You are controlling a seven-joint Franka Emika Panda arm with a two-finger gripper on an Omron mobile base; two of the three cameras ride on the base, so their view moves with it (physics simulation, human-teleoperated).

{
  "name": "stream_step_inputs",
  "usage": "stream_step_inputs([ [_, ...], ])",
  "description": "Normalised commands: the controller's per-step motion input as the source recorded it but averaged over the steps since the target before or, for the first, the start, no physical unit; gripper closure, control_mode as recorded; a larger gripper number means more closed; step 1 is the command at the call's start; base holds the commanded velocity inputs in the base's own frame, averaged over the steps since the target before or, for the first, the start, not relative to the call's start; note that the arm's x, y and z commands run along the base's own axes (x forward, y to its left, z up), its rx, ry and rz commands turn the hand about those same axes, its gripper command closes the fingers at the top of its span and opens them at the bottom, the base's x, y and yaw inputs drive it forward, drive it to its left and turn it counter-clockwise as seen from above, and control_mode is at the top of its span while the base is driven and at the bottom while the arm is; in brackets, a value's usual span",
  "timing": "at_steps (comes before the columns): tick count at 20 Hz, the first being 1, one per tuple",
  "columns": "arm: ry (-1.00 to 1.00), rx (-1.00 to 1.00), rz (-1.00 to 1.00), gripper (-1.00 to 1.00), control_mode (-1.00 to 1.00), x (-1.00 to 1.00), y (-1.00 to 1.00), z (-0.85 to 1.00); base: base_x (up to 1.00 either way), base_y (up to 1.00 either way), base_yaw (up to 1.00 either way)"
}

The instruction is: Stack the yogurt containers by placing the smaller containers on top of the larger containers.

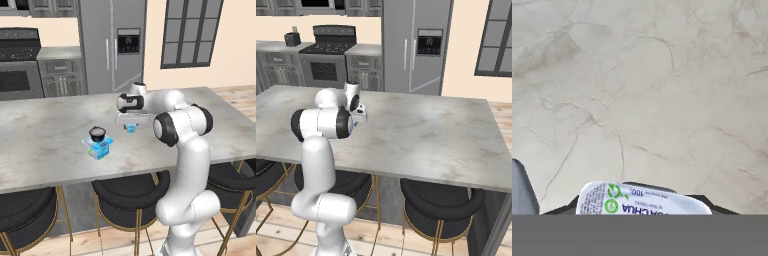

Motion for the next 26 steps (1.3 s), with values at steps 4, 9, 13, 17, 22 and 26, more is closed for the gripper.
stream_step_inputs([
  [4, 0.0, 0.0, 0.0, 1.0, -1.0, -0.05, 0.03, 0.57, 0.0, 0.0, 0.0],
  [9, 0.0, 0.0, 0.0, 1.0, -1.0, -0.28, 0.16, 0.49, 0.0, 0.0, 0.0],
  [13, 0.01, 0.0, 0.0, 1.0, -1.0, -0.43, 0.31, 0.33, 0.0, 0.0, 0.0],
  [17, 0.01, 0.0, 0.0, 1.0, -1.0, -0.39, 0.36, 0.36, 0.0, 0.0, 0.0],
  [22, 0.01, -0.01, 0.0, 1.0, -1.0, -0.21, 0.36, 0.44, 0.0, 0.0, 0.0],
  [26, 0.0, -0.01, 0.0, 1.0, -1.0, -0.13, 0.4, 0.25, 0.0, 0.0, 0.0],
])
